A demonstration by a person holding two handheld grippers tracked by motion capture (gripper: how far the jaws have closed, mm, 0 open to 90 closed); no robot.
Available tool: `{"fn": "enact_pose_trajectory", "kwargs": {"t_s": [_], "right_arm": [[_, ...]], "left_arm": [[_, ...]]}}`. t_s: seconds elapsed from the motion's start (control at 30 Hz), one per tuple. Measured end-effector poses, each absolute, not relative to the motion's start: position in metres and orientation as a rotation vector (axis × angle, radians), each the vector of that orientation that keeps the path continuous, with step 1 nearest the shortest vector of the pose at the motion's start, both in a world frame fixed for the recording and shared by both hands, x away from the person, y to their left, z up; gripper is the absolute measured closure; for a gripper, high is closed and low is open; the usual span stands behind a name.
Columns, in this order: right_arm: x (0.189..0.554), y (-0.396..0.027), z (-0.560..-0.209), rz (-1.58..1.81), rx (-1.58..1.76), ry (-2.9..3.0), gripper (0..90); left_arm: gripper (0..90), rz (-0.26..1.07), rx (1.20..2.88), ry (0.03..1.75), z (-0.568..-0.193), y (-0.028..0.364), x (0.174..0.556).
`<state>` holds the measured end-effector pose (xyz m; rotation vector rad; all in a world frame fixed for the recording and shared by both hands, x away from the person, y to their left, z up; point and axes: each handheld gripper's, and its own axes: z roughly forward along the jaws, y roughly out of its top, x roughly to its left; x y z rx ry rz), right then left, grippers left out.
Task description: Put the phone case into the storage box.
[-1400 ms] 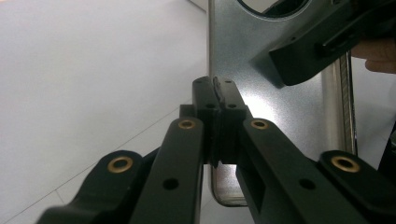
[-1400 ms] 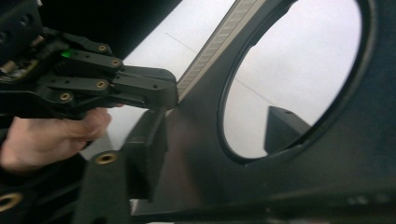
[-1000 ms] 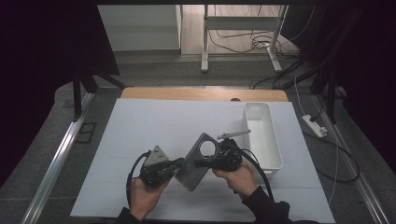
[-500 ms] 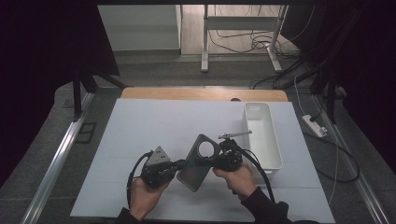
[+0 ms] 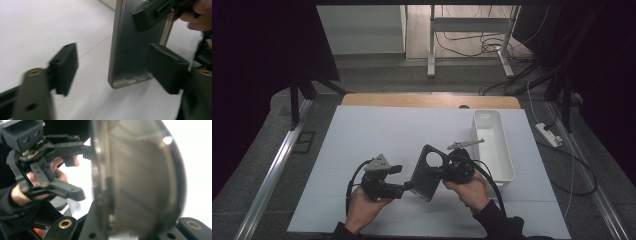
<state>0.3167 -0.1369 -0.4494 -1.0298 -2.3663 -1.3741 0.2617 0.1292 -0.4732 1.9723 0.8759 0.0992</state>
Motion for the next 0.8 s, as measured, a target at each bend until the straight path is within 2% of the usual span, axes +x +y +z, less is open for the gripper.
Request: {"fn": "enact_pose_trajectory", "kwargs": {"t_s": [0.1, 0.27, 0.5, 0.8], "right_arm": [[0.314, -0.137, -0.446, -1.403, -0.965, -2.407, 85.2], [0.308, -0.134, -0.44, -1.408, -0.852, -2.486, 85.2], [0.305, -0.133, -0.438, -1.409, -0.785, -2.496, 85.2], [0.302, -0.13, -0.435, -1.413, -0.714, -2.522, 85.3]], "left_arm": [[7.7, 0.058, 1.98, 0.862, -0.473, 0.133, 0.263], [1.2, 0.056, 2.02, 0.817, -0.477, 0.134, 0.264], [0.0, 0.0, 2.025, 0.713, -0.484, 0.128, 0.264], [0.0, -0.058, 2.033, 0.674, -0.487, 0.118, 0.265]]}}
